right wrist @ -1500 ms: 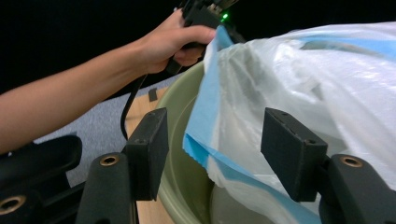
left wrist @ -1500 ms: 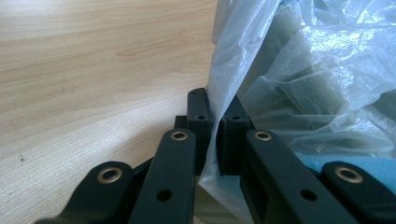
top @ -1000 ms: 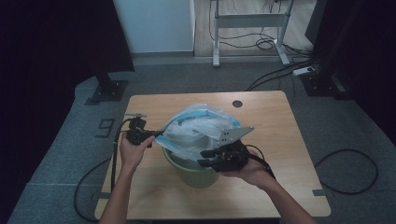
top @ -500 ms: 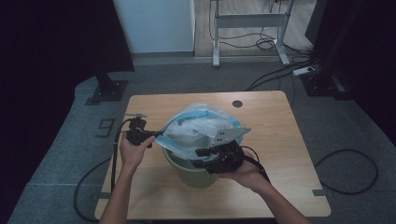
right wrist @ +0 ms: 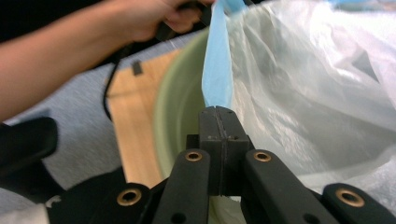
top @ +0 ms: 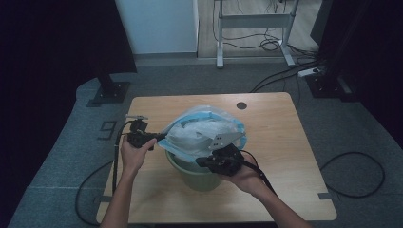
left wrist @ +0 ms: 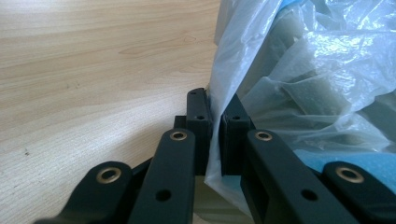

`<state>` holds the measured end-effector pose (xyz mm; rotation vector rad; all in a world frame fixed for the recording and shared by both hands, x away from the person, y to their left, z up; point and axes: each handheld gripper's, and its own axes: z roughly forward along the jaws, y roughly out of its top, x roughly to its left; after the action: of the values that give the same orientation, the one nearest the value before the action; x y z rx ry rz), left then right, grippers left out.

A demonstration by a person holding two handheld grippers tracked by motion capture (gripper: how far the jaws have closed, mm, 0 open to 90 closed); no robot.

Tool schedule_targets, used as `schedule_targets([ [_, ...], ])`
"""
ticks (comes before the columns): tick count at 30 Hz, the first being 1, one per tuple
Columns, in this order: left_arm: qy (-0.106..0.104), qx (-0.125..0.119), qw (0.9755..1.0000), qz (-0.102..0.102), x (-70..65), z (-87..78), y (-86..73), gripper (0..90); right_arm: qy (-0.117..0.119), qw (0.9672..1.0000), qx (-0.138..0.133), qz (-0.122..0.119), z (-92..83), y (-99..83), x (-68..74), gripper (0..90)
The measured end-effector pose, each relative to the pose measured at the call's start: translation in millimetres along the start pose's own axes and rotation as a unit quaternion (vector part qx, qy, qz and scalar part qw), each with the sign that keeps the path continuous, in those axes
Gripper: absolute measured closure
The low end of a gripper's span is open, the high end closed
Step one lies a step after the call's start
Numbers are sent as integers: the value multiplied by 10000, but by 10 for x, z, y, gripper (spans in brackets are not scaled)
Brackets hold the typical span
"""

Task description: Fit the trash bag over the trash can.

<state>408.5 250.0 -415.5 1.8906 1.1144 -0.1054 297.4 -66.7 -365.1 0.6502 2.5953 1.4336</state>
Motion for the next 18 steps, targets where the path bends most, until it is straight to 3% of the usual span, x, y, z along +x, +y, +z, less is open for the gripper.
schedule_targets([
  [4,-36,-51,10000,36,-11,-36,-12,852,319,9990,-320,50,-123,-15,28,893],
  [9,-81,-104,9999,42,-21,-66,-21,850,566,9968,-554,-89,-204,-75,174,893],
  [15,-118,-92,9999,63,-34,-75,-34,850,742,9956,-510,-245,-92,-263,375,893],
  [18,-111,-67,9999,73,-44,-74,-38,850,716,9961,-421,-305,5,-396,427,893],
])
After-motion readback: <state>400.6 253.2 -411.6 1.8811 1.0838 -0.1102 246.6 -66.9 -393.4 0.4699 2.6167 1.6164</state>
